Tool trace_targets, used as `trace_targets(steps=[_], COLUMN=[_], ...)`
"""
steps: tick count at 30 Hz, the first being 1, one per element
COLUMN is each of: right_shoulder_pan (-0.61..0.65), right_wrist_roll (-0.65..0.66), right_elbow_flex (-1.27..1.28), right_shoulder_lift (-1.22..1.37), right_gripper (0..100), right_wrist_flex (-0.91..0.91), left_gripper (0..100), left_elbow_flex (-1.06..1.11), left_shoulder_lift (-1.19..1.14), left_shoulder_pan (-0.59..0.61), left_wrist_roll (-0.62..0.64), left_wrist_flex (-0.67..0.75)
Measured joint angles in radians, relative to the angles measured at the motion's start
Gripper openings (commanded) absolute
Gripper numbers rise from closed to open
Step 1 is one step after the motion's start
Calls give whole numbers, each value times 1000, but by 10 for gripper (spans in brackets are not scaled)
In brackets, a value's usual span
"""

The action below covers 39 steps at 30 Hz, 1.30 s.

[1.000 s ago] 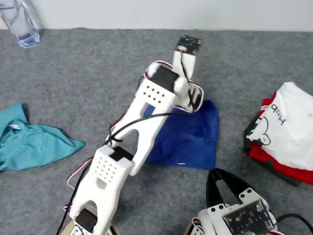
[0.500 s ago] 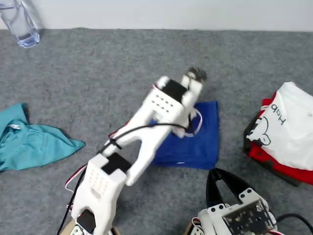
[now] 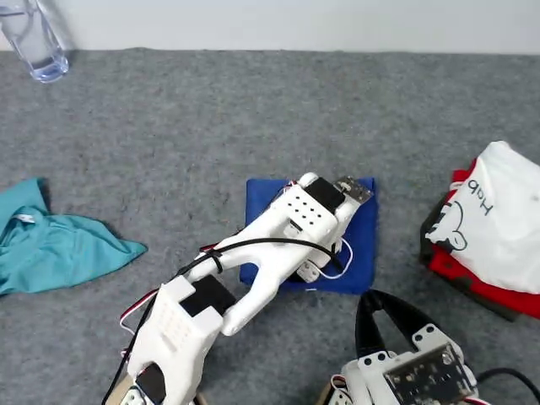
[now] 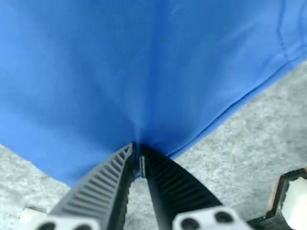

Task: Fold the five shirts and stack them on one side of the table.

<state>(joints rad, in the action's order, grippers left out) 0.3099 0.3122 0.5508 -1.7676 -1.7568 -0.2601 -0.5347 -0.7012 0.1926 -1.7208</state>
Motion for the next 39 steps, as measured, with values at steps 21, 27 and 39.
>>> trace_targets(steps=[21, 27, 39], right_shoulder_pan=[-186, -190, -210], right_wrist_roll=[-2, -71, -176], right_elbow_flex=[2, -17, -359], right_shoulder_lift=[675, 954, 1556], right_gripper=[61, 80, 180], right_wrist_flex=[216, 376, 491], left_gripper=[13, 13, 13], left_elbow_flex=[540, 786, 868], left_shoulder_lift=[1100, 1295, 1346], left_shoulder_pan=[743, 908, 1025], left_wrist_roll=[-265, -362, -430], left_wrist_flex=[104, 198, 204])
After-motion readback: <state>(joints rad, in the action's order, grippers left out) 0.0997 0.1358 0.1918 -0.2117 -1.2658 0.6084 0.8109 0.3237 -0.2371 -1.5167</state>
